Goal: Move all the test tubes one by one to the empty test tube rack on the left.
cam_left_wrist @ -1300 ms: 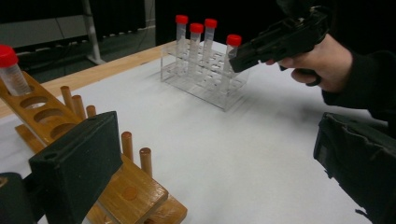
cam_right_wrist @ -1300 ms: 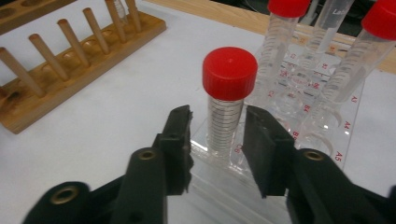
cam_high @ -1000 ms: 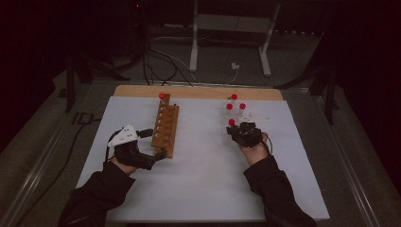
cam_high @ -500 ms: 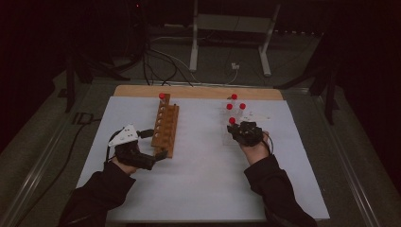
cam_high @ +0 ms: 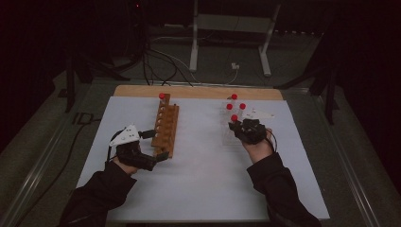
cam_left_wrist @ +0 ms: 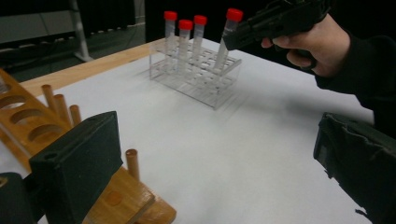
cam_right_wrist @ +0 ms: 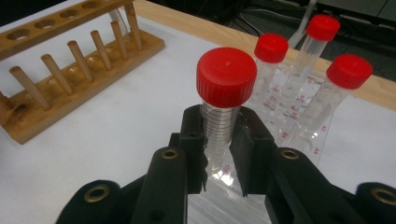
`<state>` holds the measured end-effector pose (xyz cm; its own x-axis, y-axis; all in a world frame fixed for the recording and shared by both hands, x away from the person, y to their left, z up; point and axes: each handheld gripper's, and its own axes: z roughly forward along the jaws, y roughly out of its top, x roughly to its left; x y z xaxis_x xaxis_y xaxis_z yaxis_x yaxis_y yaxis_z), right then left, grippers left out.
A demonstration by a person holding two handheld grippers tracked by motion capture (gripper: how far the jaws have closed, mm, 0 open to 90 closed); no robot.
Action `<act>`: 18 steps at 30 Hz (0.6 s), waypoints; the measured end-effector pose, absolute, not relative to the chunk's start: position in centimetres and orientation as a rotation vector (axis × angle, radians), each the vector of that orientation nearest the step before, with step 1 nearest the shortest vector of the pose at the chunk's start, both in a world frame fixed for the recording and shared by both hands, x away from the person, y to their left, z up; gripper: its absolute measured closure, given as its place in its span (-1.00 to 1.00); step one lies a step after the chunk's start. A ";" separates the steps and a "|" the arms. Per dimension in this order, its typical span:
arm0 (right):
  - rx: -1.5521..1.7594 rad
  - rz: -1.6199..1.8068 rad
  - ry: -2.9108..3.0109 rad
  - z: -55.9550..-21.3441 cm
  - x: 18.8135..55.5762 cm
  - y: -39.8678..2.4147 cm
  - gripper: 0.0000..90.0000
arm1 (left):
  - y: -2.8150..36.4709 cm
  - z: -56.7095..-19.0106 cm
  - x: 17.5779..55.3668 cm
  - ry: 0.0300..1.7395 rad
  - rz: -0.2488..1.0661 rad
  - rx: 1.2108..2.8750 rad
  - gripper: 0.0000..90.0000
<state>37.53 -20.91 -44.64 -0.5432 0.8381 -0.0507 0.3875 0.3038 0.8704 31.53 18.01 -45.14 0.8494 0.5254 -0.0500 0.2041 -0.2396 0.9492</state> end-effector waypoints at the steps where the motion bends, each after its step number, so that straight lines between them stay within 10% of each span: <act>1: 1.086 1.175 2.068 -44.5 37.5 -20.9 0.66 | 18.0 -45.1 31.5 0.546 0.325 1.817 -0.96; 18: 0.993 1.227 2.072 -41.9 35.6 -20.5 0.66 | 16.9 -44.2 31.7 0.508 0.300 1.820 -0.96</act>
